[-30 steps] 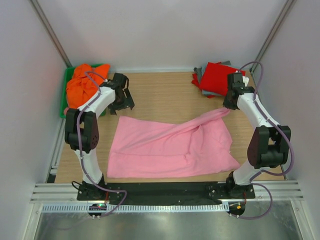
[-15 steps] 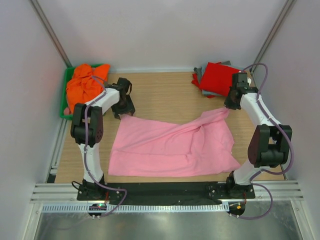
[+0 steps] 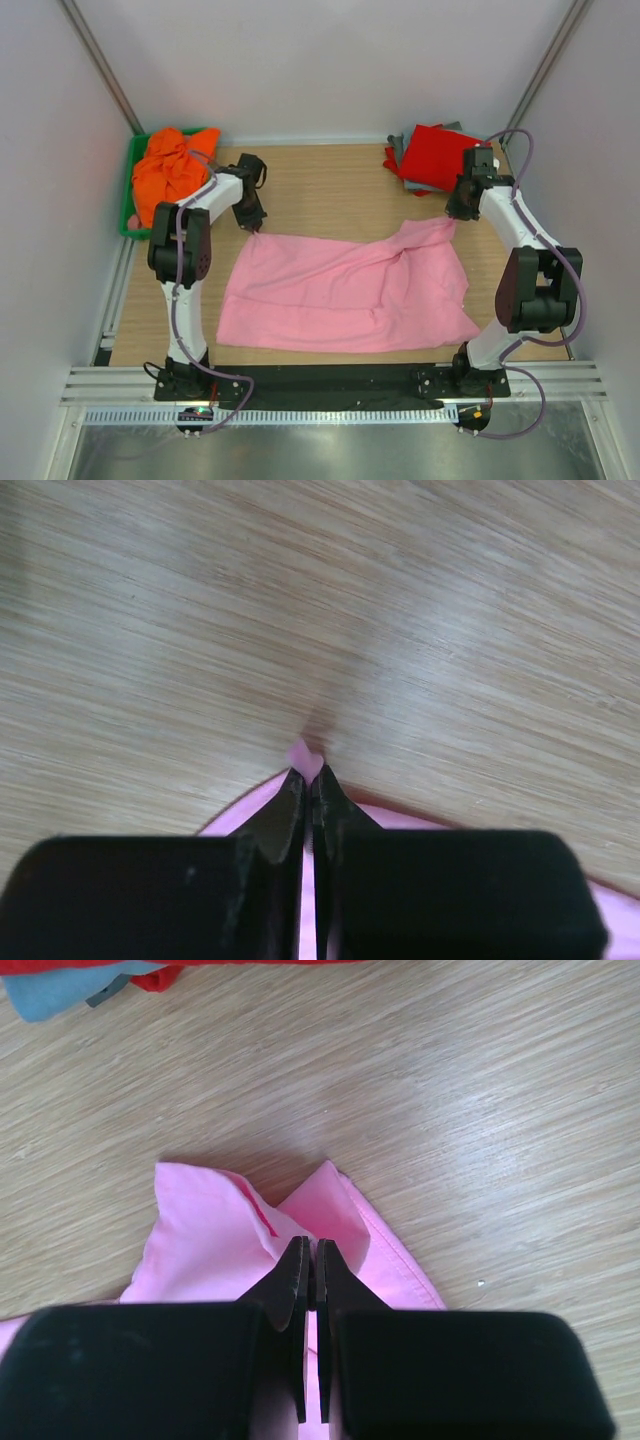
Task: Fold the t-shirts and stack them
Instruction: Fold the tshirt
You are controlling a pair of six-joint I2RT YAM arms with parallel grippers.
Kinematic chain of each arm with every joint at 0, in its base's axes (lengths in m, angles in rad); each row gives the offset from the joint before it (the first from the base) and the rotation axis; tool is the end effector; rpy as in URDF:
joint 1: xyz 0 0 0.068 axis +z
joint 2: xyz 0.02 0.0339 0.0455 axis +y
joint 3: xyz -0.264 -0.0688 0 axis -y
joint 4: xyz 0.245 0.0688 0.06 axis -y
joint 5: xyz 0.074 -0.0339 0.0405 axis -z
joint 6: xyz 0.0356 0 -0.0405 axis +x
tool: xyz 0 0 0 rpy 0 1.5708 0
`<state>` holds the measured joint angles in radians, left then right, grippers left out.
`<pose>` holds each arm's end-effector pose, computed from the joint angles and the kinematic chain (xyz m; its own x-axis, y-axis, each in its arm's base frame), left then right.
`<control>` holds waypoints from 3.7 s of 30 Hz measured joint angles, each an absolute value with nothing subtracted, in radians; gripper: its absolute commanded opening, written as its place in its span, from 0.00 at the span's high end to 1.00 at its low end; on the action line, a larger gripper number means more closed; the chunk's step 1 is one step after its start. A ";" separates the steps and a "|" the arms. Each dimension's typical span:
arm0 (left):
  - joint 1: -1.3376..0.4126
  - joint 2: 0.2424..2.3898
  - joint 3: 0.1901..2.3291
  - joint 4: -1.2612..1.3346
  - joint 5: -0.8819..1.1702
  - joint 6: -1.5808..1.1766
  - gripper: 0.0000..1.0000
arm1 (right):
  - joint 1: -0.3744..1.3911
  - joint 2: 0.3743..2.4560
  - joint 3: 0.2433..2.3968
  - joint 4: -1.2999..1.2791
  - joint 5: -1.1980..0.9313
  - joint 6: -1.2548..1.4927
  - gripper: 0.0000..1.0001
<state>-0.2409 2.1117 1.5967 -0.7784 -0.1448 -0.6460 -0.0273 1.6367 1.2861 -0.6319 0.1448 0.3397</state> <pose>0.4175 -0.0973 0.1663 -0.8648 -0.4010 -0.3022 -0.4044 0.9130 -0.0540 0.3484 -0.0147 0.2583 -0.7484 0.3503 -0.5632 0.3780 0.9230 0.0717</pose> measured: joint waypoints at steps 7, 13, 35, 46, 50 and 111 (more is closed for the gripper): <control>-0.242 2.120 1.685 -0.867 -0.165 -0.641 1.00 | -0.027 1.670 1.375 -0.662 0.091 0.347 0.99; -0.242 2.111 1.767 -0.934 -0.223 -0.617 1.00 | -0.027 1.701 1.524 -0.667 0.015 0.347 0.99; -0.229 1.887 1.530 -0.987 -0.296 -0.593 1.00 | 0.026 1.471 1.338 -0.712 -0.041 0.342 0.99; -0.229 1.764 1.349 -0.955 -0.307 -0.591 1.00 | 0.026 1.110 0.987 -0.751 0.099 0.466 0.99; -0.229 1.718 1.303 -0.944 -0.308 -0.591 1.00 | 0.027 1.061 0.933 -0.781 0.138 0.505 0.99; -0.392 1.646 0.957 -0.697 -0.155 -0.694 0.23 | 0.308 1.538 0.811 -0.285 -0.007 0.959 0.13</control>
